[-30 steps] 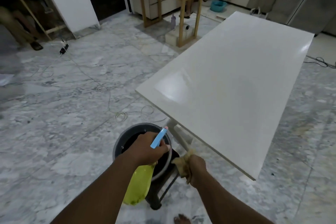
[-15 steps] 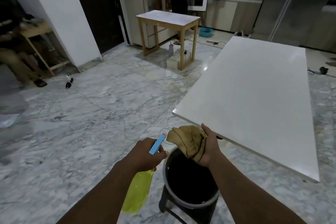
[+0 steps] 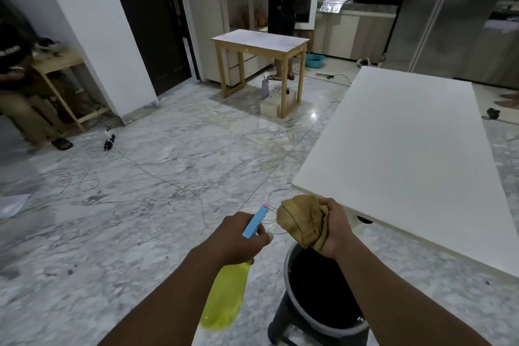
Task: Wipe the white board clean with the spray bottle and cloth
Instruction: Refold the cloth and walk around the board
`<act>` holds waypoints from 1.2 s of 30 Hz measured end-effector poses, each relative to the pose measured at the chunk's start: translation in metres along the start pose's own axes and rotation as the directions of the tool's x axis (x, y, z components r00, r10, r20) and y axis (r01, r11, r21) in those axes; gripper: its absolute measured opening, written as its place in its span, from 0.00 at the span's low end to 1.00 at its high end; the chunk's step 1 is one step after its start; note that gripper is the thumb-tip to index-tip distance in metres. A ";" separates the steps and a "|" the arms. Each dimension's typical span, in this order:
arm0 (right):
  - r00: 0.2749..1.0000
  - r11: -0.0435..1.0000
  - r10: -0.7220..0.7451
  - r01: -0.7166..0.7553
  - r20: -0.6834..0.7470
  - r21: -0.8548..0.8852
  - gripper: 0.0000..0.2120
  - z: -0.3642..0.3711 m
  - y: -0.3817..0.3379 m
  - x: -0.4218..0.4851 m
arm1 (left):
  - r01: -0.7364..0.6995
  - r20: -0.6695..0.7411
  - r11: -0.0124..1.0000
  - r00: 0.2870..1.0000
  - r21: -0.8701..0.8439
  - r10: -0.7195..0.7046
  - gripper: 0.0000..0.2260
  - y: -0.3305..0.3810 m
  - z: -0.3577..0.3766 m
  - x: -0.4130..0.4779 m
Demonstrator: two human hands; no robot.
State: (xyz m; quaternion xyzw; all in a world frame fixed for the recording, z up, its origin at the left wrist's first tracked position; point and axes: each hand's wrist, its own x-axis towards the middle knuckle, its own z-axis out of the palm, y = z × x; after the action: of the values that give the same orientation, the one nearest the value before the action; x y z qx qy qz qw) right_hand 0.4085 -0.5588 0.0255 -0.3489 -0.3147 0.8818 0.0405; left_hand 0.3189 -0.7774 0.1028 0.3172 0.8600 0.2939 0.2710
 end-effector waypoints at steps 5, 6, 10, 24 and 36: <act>0.999 1.000 0.010 -0.010 -0.047 -0.004 0.26 0.022 0.024 0.032 | -0.045 0.035 0.997 0.998 0.066 0.042 0.12 -0.020 -0.023 0.024; 0.999 1.000 0.004 -0.004 -0.040 -0.006 0.25 0.023 0.022 0.029 | -0.047 0.033 0.996 0.998 0.075 0.045 0.12 -0.019 -0.024 0.026; 0.994 0.996 -0.040 0.048 -0.105 0.071 0.24 0.054 -0.001 0.084 | -0.099 0.065 0.989 0.994 0.113 0.093 0.13 -0.036 -0.068 0.098; 0.959 0.995 -0.022 0.048 -0.284 0.086 0.22 0.104 -0.050 0.188 | -0.163 0.192 0.975 0.972 0.150 0.133 0.13 -0.073 -0.147 0.250; 0.916 0.902 -0.172 0.294 -0.362 0.315 0.32 0.128 -0.075 0.219 | -0.399 0.502 0.911 0.812 0.102 0.299 0.12 -0.053 -0.177 0.415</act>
State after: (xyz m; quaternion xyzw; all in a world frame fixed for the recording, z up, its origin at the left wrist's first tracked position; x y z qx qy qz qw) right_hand 0.1507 -0.5022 0.0116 -0.4351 -0.1752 0.8434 0.2622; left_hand -0.0875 -0.5767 0.0712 0.5584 0.7187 0.1628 0.3810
